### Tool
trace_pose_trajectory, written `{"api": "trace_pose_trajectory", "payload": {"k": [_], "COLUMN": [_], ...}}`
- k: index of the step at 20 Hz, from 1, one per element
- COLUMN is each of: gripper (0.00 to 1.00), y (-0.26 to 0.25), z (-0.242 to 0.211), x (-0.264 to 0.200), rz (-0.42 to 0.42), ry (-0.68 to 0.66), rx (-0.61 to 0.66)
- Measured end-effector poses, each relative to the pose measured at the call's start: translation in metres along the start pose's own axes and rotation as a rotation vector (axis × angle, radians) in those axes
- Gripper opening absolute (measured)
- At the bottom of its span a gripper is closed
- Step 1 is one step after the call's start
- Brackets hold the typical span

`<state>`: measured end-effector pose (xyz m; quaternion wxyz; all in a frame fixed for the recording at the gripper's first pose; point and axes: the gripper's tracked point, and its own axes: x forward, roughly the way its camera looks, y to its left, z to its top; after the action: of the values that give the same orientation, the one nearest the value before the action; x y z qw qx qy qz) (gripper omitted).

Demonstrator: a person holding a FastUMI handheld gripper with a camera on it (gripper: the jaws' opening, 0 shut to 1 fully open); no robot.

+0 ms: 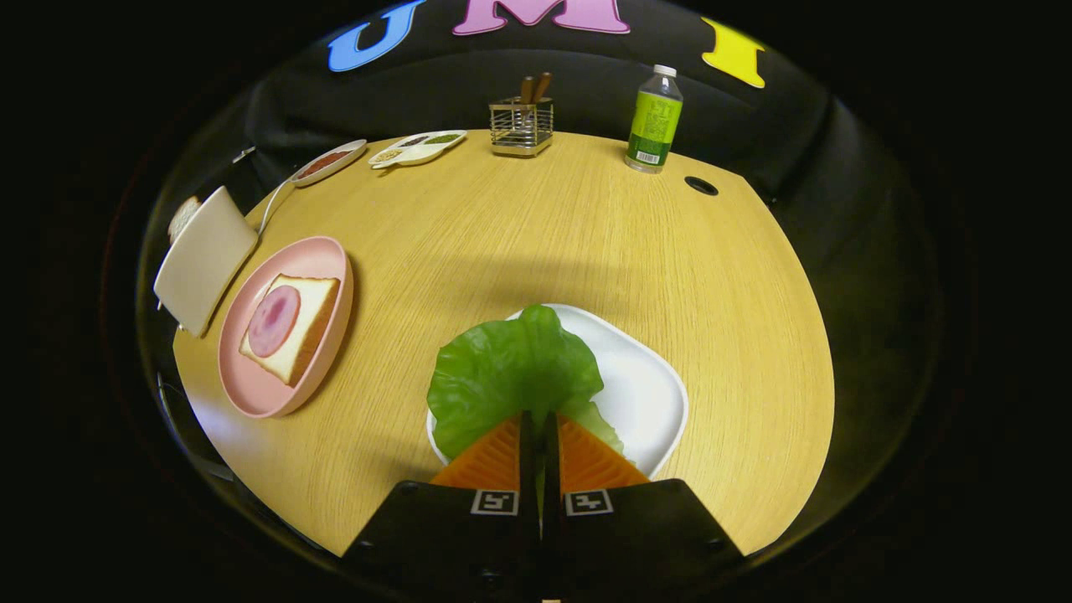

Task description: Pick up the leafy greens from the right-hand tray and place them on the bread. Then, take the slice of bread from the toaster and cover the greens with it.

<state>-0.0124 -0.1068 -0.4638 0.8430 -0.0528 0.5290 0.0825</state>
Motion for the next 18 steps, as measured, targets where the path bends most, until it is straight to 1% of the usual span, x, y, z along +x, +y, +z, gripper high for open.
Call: {"api": "trace_pose_trajectory", "payload": {"k": [2,4,9,12,14,18], "gripper": [0.05,0.06,0.06,0.06,0.05,0.06], "y": [-0.001,-0.003,0.0,0.011,0.019,0.051], "z": [0.004,0.013,0.036,0.051,0.062,0.082], "x": [-0.004,-0.014,-0.046,-0.067,-0.081,-0.104], "rz": [-0.022,-0.05,-0.072,-0.071,-0.07,-0.038], "ry": [0.008,-0.012,-0.058,-0.099,-0.127,-0.175], "rx": [0.022,0.011,0.053,0.08,0.076,0.048]}}
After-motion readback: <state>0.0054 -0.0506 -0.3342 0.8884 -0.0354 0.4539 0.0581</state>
